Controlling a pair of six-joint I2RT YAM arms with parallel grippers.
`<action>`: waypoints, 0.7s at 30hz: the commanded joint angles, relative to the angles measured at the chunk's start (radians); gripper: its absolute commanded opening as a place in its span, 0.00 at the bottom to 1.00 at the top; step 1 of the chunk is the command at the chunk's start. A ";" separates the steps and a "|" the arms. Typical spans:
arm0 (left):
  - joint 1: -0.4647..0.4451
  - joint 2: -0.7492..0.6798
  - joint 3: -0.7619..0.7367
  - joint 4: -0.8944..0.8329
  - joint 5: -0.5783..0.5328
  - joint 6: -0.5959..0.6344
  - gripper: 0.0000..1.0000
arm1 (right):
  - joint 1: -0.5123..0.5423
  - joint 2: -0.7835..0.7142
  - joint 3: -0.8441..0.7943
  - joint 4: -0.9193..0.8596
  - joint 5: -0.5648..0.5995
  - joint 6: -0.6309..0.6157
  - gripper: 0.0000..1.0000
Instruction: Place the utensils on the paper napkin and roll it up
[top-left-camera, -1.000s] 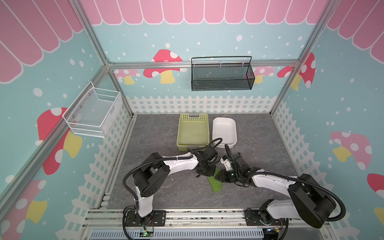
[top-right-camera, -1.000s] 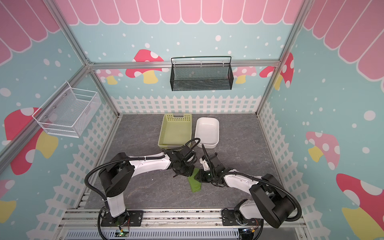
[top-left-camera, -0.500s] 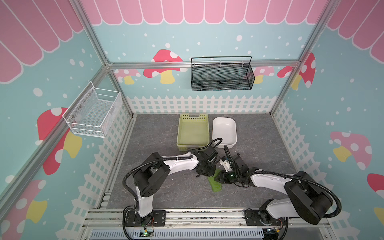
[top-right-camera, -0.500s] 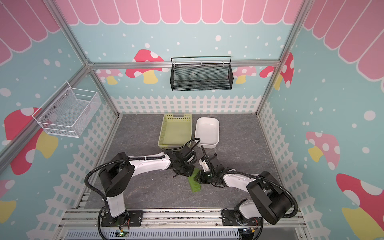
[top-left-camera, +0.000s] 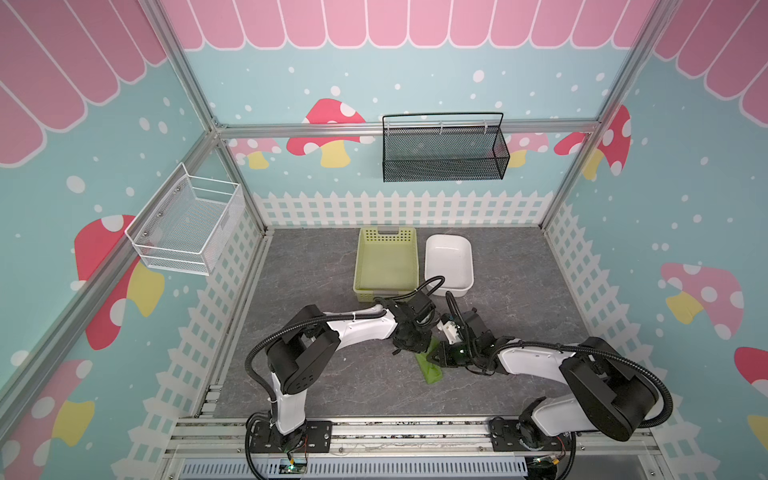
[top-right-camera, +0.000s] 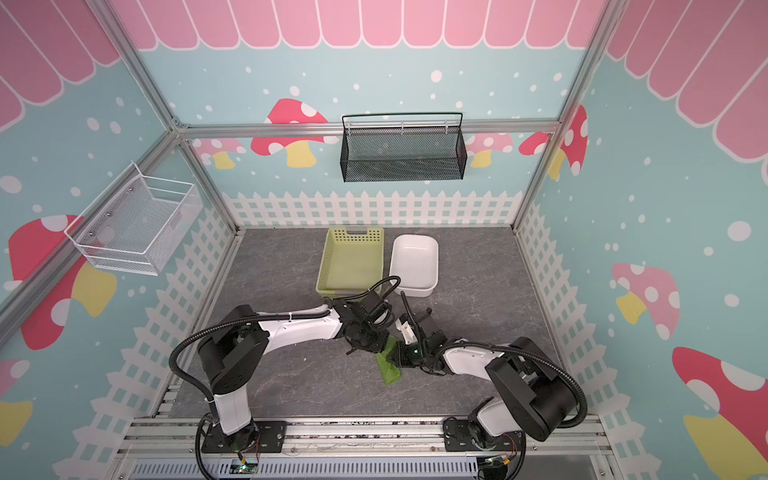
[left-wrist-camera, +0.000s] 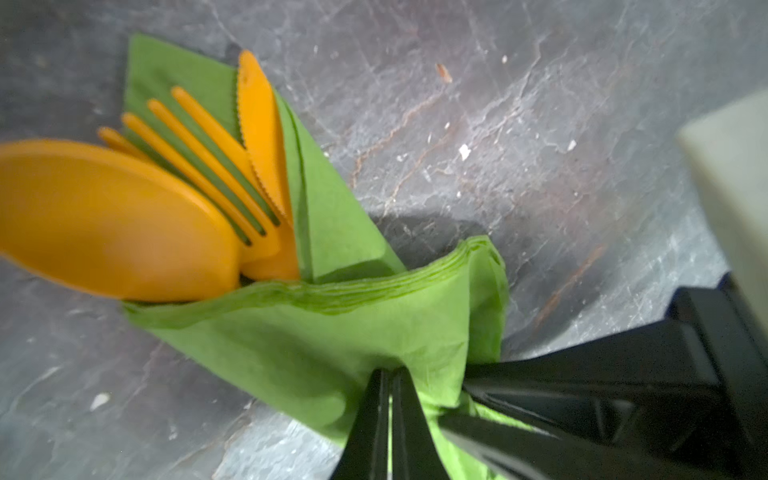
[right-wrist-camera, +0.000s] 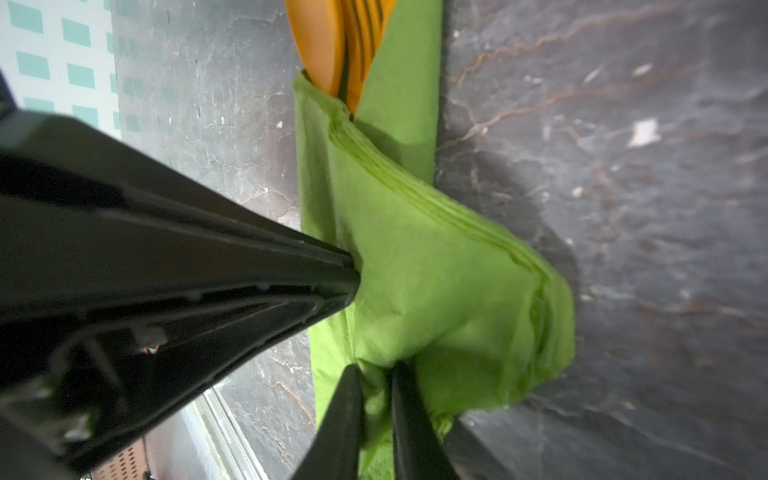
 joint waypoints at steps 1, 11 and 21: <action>0.002 0.015 -0.024 -0.009 -0.027 0.005 0.09 | 0.011 0.013 -0.046 -0.073 0.048 0.027 0.09; 0.030 -0.183 -0.045 0.047 -0.045 -0.041 0.14 | 0.008 -0.050 -0.104 0.022 0.036 0.136 0.00; 0.177 -0.391 -0.388 0.436 0.150 -0.265 0.22 | -0.011 -0.200 -0.174 0.138 0.005 0.227 0.00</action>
